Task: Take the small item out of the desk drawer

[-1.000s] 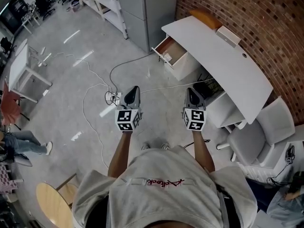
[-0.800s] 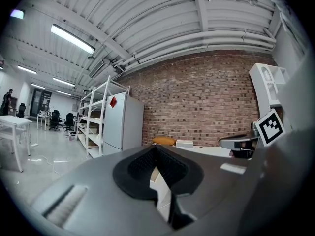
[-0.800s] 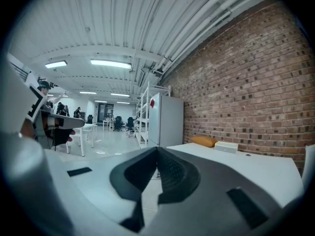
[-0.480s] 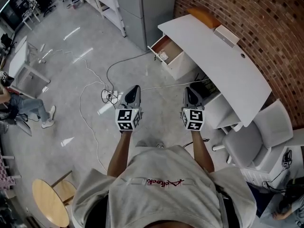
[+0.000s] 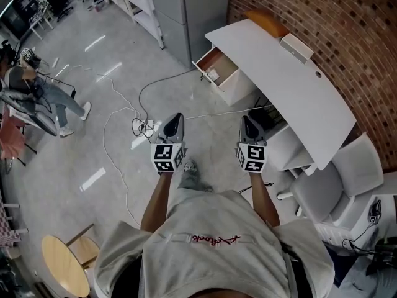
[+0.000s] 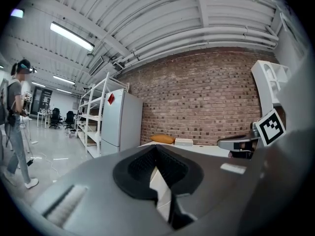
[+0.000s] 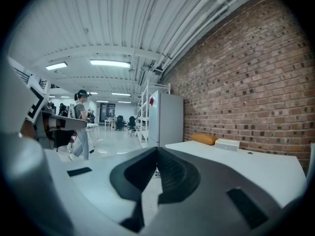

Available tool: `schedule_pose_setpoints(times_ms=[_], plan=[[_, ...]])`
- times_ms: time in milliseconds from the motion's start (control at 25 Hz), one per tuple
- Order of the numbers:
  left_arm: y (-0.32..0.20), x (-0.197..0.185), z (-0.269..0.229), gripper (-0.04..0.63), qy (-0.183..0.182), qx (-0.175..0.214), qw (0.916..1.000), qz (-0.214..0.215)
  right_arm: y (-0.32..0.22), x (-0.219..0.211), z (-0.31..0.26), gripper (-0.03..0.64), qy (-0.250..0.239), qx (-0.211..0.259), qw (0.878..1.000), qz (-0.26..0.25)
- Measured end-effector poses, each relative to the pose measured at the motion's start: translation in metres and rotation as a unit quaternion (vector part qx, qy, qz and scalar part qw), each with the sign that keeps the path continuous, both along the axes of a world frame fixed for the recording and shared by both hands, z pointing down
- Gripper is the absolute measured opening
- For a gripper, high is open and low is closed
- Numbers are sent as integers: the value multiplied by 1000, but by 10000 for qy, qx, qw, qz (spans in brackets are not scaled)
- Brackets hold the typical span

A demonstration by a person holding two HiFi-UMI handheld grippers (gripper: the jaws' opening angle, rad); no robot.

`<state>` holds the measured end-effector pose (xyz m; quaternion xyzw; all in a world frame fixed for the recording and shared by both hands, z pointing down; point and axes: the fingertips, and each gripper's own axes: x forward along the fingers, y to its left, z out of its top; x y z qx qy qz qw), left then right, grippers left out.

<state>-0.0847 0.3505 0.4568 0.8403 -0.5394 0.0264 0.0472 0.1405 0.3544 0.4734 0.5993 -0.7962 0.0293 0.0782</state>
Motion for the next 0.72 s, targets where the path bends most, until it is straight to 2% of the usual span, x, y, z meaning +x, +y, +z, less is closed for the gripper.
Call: schedule_pose_setpoints(times_ms=[320, 720], plan=[[-36, 4, 7, 8, 40, -1, 10000, 35, -34, 1, 7, 11, 28, -13, 10000, 6], [-123, -13, 13, 8, 114, -11, 9998, 139, -116, -19, 10, 11, 151, -40, 9999, 52]])
